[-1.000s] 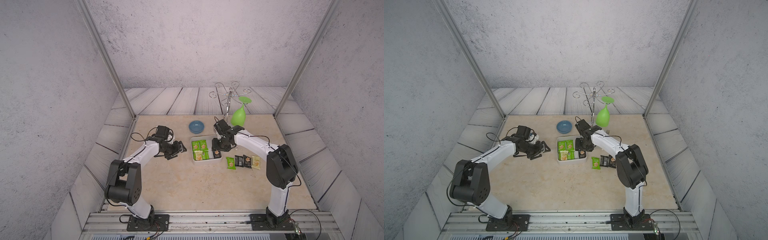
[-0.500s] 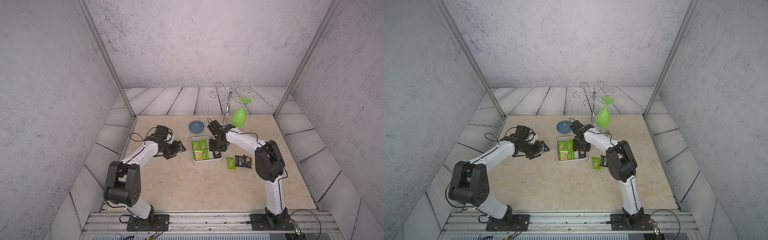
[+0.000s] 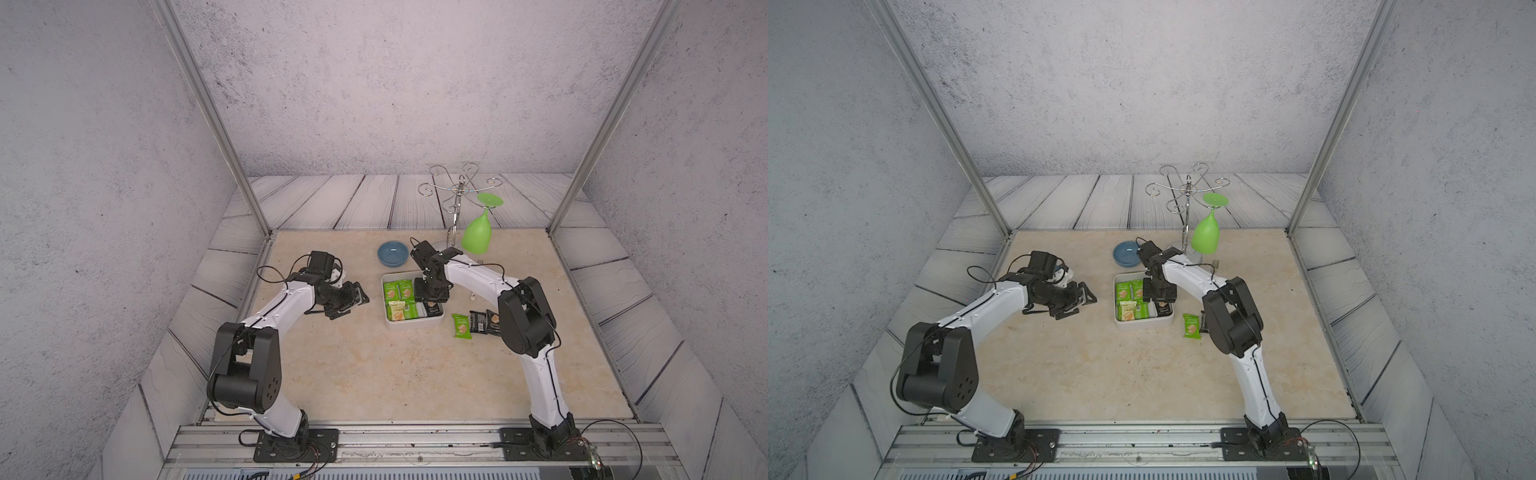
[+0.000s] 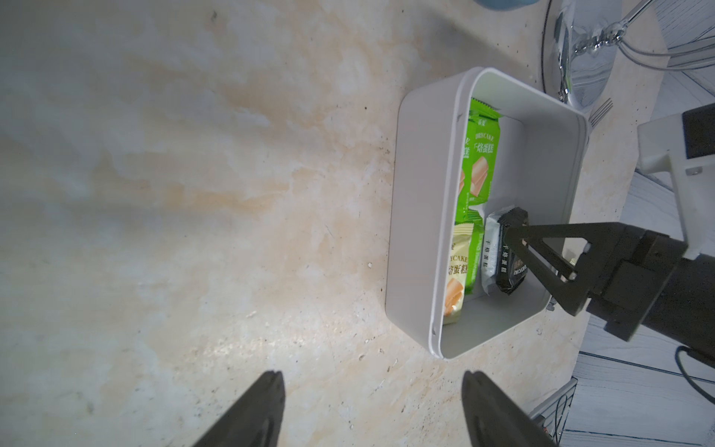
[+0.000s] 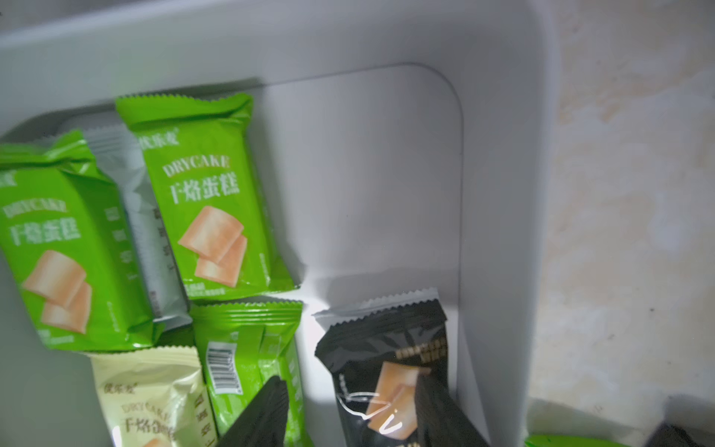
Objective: Take the cookies out of the storage box
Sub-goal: Pick up the cookie from the storage box.
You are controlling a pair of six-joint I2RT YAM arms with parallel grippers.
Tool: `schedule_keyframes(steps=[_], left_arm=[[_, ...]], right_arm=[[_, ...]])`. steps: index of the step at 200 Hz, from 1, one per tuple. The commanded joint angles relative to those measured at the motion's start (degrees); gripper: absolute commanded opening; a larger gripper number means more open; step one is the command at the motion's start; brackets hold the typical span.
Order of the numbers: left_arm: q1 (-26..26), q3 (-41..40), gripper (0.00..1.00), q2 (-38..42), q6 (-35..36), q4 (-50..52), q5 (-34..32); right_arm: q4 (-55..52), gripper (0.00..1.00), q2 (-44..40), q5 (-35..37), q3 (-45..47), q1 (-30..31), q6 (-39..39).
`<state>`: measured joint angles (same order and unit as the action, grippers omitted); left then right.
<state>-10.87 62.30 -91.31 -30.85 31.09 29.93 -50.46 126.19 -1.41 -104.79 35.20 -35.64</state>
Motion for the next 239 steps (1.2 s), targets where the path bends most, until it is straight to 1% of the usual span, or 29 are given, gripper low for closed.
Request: schedule_keyframes(steps=[1, 21, 38, 74, 121, 170, 207, 239], left_arm=[[0.68, 0.44, 0.78, 0.35, 1.10, 1.20, -0.43], [0.77, 0.43, 0.78, 0.36, 1.15, 1.21, -0.48], [0.85, 0.32, 0.78, 0.31, 1.07, 1.08, -0.44], [0.94, 0.24, 0.78, 0.18, 0.97, 0.86, -0.26], [0.97, 0.14, 0.78, 0.09, 0.87, 0.65, 0.21], [1.02, 0.00, 0.78, 0.31, 0.62, 0.66, 0.30], [1.03, -0.04, 0.78, 0.34, 0.48, 0.62, 0.39], [1.03, 0.10, 0.78, 0.04, 0.36, 0.56, 0.73]], right_arm=[[-0.02, 0.58, 1.75, -1.86, -2.34, 0.31, -0.52], [-0.25, 0.58, 2.93, -2.96, -4.76, 0.31, -0.46], [-1.51, 0.58, 3.12, -2.53, -6.54, 0.31, 0.09], [-3.20, 0.58, 0.87, 0.84, -5.62, 0.31, 3.36], [-5.98, 0.62, 1.05, 3.68, -5.19, 0.31, 8.98], [-7.64, 0.64, 3.15, 3.01, -6.36, 0.22, 11.85], [-6.95, 0.65, 3.44, 0.85, -5.42, 0.23, 12.43], [-6.94, 0.64, 3.96, 0.88, -5.25, 0.24, 12.58]])
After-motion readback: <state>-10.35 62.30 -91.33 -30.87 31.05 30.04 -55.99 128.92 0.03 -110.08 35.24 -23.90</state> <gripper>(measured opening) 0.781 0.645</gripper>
